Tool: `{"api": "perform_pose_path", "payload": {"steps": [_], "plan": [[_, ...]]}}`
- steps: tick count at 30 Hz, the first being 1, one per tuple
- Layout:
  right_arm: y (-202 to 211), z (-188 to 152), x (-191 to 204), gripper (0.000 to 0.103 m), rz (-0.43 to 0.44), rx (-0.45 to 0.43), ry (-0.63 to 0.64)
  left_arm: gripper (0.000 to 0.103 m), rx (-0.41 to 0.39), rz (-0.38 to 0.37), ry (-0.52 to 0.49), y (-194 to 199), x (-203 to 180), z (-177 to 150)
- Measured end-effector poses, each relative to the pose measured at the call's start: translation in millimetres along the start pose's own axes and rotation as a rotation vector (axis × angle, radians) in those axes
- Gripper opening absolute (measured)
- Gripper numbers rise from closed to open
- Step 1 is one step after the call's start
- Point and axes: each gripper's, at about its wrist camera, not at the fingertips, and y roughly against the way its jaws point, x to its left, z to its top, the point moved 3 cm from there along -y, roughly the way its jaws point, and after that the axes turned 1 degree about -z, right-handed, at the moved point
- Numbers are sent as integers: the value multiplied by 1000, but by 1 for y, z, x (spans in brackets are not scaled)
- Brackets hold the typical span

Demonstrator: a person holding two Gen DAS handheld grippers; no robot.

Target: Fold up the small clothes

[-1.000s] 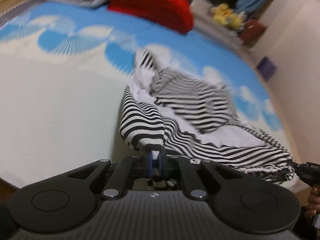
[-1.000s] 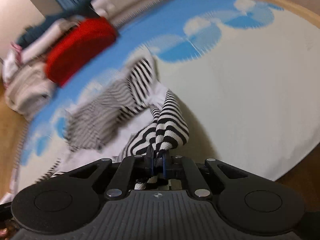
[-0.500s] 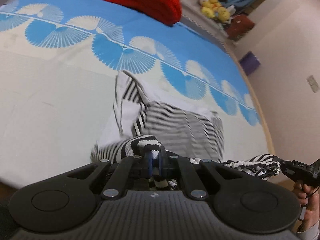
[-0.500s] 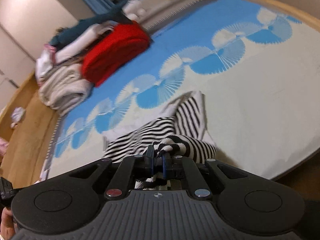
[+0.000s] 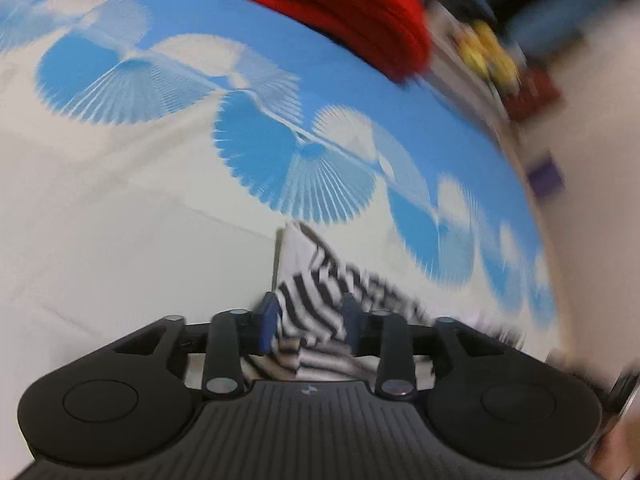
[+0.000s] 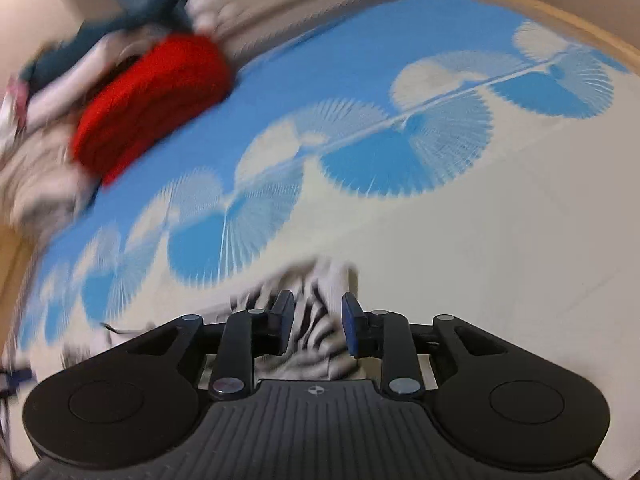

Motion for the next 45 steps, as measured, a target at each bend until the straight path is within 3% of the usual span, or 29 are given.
{"api": "perform_pose_path", "payload": {"steps": [2, 8, 10, 14, 18, 20, 21, 22, 23, 25, 28, 29, 30, 32, 34, 36, 38, 42, 45], "plan": [[-5, -8, 11, 45, -30, 6, 139, 64, 4, 46, -137, -6, -11, -7], [-35, -27, 32, 48, -111, 38, 356, 67, 31, 110, -279, -35, -24, -33], [-40, -26, 39, 48, -134, 7, 402, 71, 18, 111, -301, -44, -29, -35], [-54, -24, 50, 49, -167, -14, 466, 71, 7, 158, -309, -64, -33, -29], [-72, -21, 60, 48, -182, -11, 523, 71, -19, 153, -326, -78, -39, -19], [-79, -20, 63, 44, -191, -8, 554, 64, -24, 151, -342, -83, -42, -16], [-81, -18, 64, 33, -193, -10, 556, 56, -27, 142, -352, -84, -43, -14], [-82, -15, 64, 23, -180, -14, 547, 24, -21, 122, -363, -87, -45, -12], [-82, -10, 64, 4, -157, -16, 525, 3, -10, 97, -372, -88, -46, -9], [-74, 2, 64, 3, -141, -75, 476, 2, -95, 96, -373, -77, -46, 4], [-50, 27, 68, 3, -81, -253, 349, 2, -280, 76, -206, -53, -34, 35], [-47, 31, 71, 3, -88, -300, 341, 2, -307, 76, -183, -53, -33, 40], [-48, 33, 75, 3, -105, -324, 352, 2, -305, 96, -193, -59, -37, 42], [-68, 33, 82, 3, -162, -287, 393, 2, -213, 182, -276, -88, -46, 39], [-103, 28, 79, 3, -246, -152, 431, 2, -61, 276, -354, -126, -46, 28], [-135, 20, 71, 3, -285, -15, 448, 2, 50, 340, -354, -153, -36, 21], [-148, 19, 68, 3, -292, 20, 440, 1, 24, 337, -315, -151, -33, 27], [-124, 44, 83, 3, -255, -167, 390, 1, -141, 329, -301, -128, -39, 49], [-129, 44, 84, 3, -278, -181, 398, 1, -131, 388, -334, -140, -37, 48]]}}
